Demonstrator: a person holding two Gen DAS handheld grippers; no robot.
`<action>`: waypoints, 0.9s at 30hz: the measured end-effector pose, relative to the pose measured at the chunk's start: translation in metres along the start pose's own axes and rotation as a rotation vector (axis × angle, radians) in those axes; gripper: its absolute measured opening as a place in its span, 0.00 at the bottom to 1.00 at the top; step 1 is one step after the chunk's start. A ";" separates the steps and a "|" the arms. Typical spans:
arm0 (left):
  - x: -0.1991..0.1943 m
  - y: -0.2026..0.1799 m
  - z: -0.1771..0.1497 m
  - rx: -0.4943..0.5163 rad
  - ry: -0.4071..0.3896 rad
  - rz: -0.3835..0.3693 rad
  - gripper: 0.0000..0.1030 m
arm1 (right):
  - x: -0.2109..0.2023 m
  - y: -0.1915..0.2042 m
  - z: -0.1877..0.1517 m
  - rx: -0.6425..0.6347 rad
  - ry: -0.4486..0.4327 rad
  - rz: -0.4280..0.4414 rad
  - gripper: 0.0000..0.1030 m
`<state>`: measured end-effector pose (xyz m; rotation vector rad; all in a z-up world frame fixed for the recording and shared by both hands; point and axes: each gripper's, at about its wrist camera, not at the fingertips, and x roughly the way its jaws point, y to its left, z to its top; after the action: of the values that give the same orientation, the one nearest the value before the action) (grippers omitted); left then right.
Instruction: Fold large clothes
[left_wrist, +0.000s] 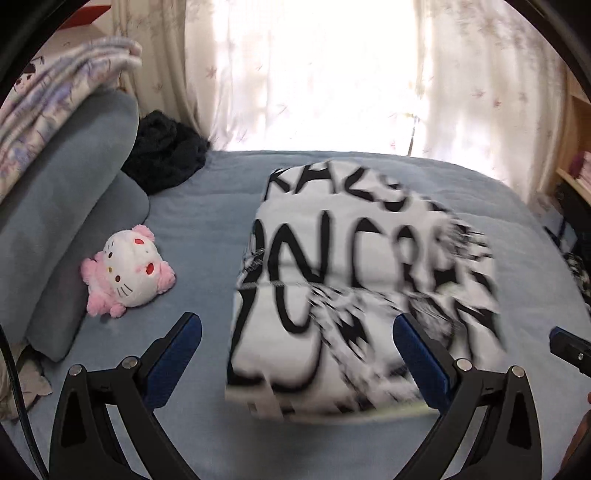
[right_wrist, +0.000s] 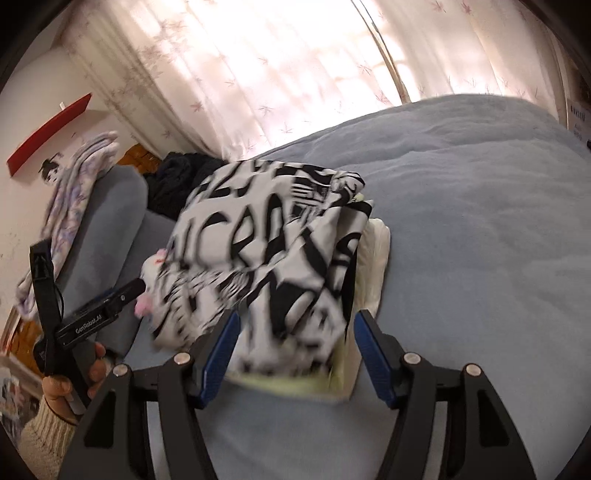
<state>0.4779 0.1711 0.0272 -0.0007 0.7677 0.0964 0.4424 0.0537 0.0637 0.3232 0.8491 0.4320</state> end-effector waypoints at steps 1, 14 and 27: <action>-0.017 -0.004 -0.004 0.004 0.000 -0.002 1.00 | -0.016 0.007 -0.003 -0.011 0.000 0.005 0.63; -0.232 -0.016 -0.041 -0.079 -0.036 -0.059 1.00 | -0.219 0.077 -0.052 -0.094 -0.009 0.003 0.71; -0.358 -0.070 -0.116 0.017 -0.058 -0.121 1.00 | -0.339 0.096 -0.121 -0.178 -0.023 0.018 0.71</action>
<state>0.1472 0.0659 0.1892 -0.0280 0.7087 -0.0248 0.1281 -0.0166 0.2508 0.1713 0.7802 0.5160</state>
